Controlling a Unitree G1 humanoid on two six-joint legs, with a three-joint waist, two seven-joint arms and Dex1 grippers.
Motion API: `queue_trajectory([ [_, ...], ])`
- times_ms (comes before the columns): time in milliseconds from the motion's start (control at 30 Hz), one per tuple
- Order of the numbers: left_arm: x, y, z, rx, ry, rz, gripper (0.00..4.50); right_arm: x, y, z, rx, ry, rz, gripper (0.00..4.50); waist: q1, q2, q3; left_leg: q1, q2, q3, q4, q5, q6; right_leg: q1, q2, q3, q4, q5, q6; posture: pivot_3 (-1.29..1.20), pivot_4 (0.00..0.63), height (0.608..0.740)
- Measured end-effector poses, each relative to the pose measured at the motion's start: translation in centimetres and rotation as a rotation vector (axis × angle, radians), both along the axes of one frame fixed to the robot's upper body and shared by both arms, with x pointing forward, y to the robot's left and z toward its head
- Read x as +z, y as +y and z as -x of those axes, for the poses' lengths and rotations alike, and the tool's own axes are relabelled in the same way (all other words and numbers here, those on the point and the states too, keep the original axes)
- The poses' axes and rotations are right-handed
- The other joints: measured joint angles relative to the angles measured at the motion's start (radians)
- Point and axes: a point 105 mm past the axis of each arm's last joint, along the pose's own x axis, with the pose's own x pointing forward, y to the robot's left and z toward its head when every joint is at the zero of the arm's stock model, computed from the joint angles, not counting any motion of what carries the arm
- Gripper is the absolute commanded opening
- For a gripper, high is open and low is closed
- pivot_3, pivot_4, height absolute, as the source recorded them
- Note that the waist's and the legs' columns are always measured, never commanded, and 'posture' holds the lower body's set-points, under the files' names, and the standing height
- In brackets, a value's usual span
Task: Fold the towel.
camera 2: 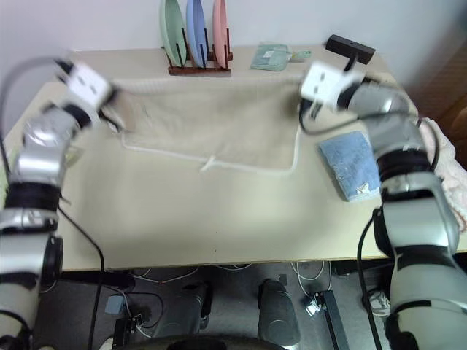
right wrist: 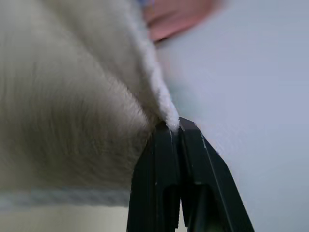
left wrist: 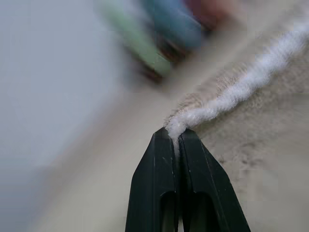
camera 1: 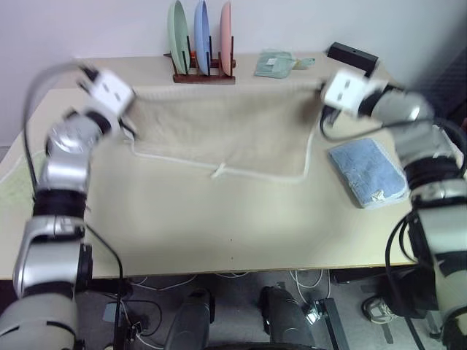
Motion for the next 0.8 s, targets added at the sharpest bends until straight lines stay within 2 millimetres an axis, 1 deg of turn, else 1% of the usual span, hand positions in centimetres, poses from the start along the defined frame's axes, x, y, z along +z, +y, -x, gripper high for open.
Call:
queue_trajectory([
  [33,2.2,0.6,0.1,0.026,-0.068,0.021,0.00,2.0,0.3,0.4,0.008,-0.058,-0.002,0.04,-0.006,0.000,0.000,-0.004,0.000,0.000,0.000,0.001,-0.002,-0.006,0.000,0.000,0.001,0.000,0.000,0.00,0.150,0.740],
  [100,5.2,1.7,0.5,0.058,-0.157,0.047,0.00,4.3,1.1,1.0,0.041,-0.129,0.004,0.04,-0.020,0.000,0.000,-0.008,0.000,0.000,-0.001,0.002,-0.004,-0.009,0.000,0.000,0.002,-0.001,0.001,0.00,0.150,0.740],
  [133,5.9,2.0,0.7,0.061,-0.177,0.052,0.00,4.9,1.4,1.3,0.057,-0.145,0.004,0.04,-0.025,0.000,0.000,-0.007,0.000,0.002,-0.002,0.002,-0.004,-0.009,-0.001,0.000,0.002,-0.001,0.001,0.00,0.150,0.740],
  [167,6.0,2.3,0.8,0.052,-0.176,0.049,0.00,5.0,1.6,1.5,0.075,-0.140,0.008,0.04,-0.028,0.000,0.000,-0.007,0.000,0.002,-0.002,0.002,-0.003,-0.009,-0.001,0.000,0.002,-0.001,0.001,0.00,0.150,0.740],
  [200,5.6,2.7,1.0,0.033,-0.149,0.042,0.00,4.6,1.8,2.0,0.108,-0.117,0.015,0.04,-0.033,0.000,0.000,-0.008,0.000,0.003,-0.002,0.002,-0.003,-0.009,-0.001,0.000,0.002,-0.001,0.001,0.00,0.150,0.740],
  [267,3.5,4.0,1.4,-0.008,-0.063,0.027,0.00,2.9,2.3,2.8,0.179,-0.052,0.025,0.04,-0.045,0.001,0.000,-0.008,0.000,0.003,0.000,0.001,-0.002,-0.009,-0.001,0.000,0.003,-0.001,0.001,0.00,0.150,0.740],
  [333,1.3,4.1,1.8,-0.059,0.018,0.004,0.00,1.0,2.5,3.3,0.216,0.023,0.023,0.04,-0.047,0.001,0.000,-0.008,0.000,0.002,0.001,-0.001,0.001,-0.008,-0.001,0.000,0.004,-0.001,0.001,0.00,0.150,0.740],
  [367,-1.3,4.5,2.6,-0.105,0.108,-0.030,0.00,-1.1,2.5,4.2,0.248,0.102,0.029,0.04,-0.049,0.001,-0.001,-0.007,0.000,0.002,0.001,-0.001,0.002,-0.008,-0.001,0.000,0.004,-0.001,0.001,0.00,0.150,0.740],
  [400,-3.2,4.8,3.2,-0.127,0.174,-0.042,0.00,-2.7,2.4,4.6,0.261,0.160,0.034,0.04,-0.049,0.002,-0.001,-0.007,0.000,0.002,0.002,-0.001,0.002,-0.008,-0.001,0.000,0.005,-0.001,0.001,0.00,0.150,0.740],
  [433,-6.1,4.9,4.2,-0.167,0.277,-0.057,0.00,-5.2,2.3,5.4,0.279,0.259,0.027,0.04,-0.049,0.002,-0.001,-0.008,0.001,0.002,0.001,-0.001,0.002,-0.009,0.000,0.000,0.005,-0.001,0.001,0.00,0.150,0.740],
  [500,-10.4,4.9,6.2,-0.226,0.436,-0.042,0.00,-9.2,2.1,7.0,0.300,0.425,0.015,0.04,-0.046,0.002,0.000,-0.009,0.001,0.001,0.002,-0.001,0.002,-0.010,0.000,0.000,0.006,-0.001,0.001,0.00,0.150,0.740],
  [533,-11.7,4.7,7.3,-0.255,0.493,-0.035,0.00,-10.4,2.1,7.9,0.311,0.488,0.013,0.04,-0.046,0.002,0.000,-0.010,0.001,0.001,0.003,-0.001,0.002,-0.010,-0.001,0.001,0.006,-0.001,0.001,0.00,0.150,0.740],
  [567,-13.0,4.6,9.0,-0.281,0.564,-0.028,0.00,-11.7,1.9,9.3,0.320,0.566,0.007,0.04,-0.045,0.002,0.000,-0.010,0.001,0.001,0.002,-0.001,0.002,-0.011,-0.001,0.001,0.006,-0.001,0.001,0.00,0.150,0.740],
  [600,-13.9,4.7,10.6,-0.297,0.625,-0.023,0.00,-12.6,1.6,10.5,0.321,0.633,0.000,0.04,-0.044,0.002,0.000,-0.010,0.001,0.001,0.003,-0.001,0.002,-0.011,-0.001,0.001,0.005,-0.001,0.001,0.00,0.150,0.740],
  [667,-15.0,4.7,13.6,-0.324,0.738,-0.013,0.00,-13.8,0.9,13.3,0.324,0.759,-0.008,0.04,-0.039,0.002,0.000,-0.009,0.001,0.001,0.003,-0.001,0.003,-0.010,-0.001,0.001,0.005,-0.001,0.000,0.00,0.150,0.740],
  [700,-15.3,4.5,14.6,-0.334,0.779,-0.004,0.00,-14.2,0.8,14.3,0.329,0.813,-0.010,0.04,-0.034,0.002,0.000,-0.005,0.001,0.002,0.003,-0.002,0.003,-0.006,-0.001,0.001,0.005,-0.001,0.000,0.00,0.150,0.740],
  [733,-15.1,4.3,15.3,-0.341,0.797,0.002,0.00,-14.2,0.9,15.0,0.335,0.841,-0.019,0.04,-0.026,0.002,0.000,-0.004,0.002,0.002,0.003,-0.002,0.003,-0.005,0.000,0.001,0.004,0.000,-0.001,0.00,0.150,0.740],
  [800,-15.2,3.9,17.1,-0.364,0.860,-0.003,0.00,-14.2,0.4,16.5,0.332,0.906,-0.023,0.04,-0.019,0.002,0.000,-0.004,0.002,0.002,0.004,-0.002,0.003,-0.004,0.000,0.001,0.003,-0.002,-0.005,0.00,0.150,0.740],
])
